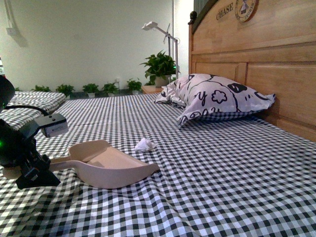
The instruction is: Clean up trash
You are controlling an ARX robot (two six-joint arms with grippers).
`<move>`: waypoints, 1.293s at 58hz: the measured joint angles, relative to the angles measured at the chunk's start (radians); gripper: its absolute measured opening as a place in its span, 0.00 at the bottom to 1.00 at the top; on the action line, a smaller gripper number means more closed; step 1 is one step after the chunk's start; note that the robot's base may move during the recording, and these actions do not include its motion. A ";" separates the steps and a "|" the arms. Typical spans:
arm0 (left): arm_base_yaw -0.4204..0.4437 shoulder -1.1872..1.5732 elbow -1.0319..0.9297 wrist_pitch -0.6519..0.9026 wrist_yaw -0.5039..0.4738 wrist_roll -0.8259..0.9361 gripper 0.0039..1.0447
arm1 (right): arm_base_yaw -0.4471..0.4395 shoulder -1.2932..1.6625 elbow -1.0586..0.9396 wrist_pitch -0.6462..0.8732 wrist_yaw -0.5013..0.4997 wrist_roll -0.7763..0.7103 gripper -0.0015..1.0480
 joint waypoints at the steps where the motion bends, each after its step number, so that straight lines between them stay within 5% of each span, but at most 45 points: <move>1: 0.000 0.000 0.000 0.000 0.000 0.000 0.74 | 0.000 0.000 0.000 0.000 0.000 0.000 0.20; 9: 0.000 0.000 0.000 0.000 0.000 0.001 0.94 | 0.000 0.000 0.000 0.000 0.000 0.000 0.20; 75: 0.000 0.000 0.000 0.000 0.000 0.000 0.93 | 0.000 0.000 0.000 0.000 0.000 0.000 0.20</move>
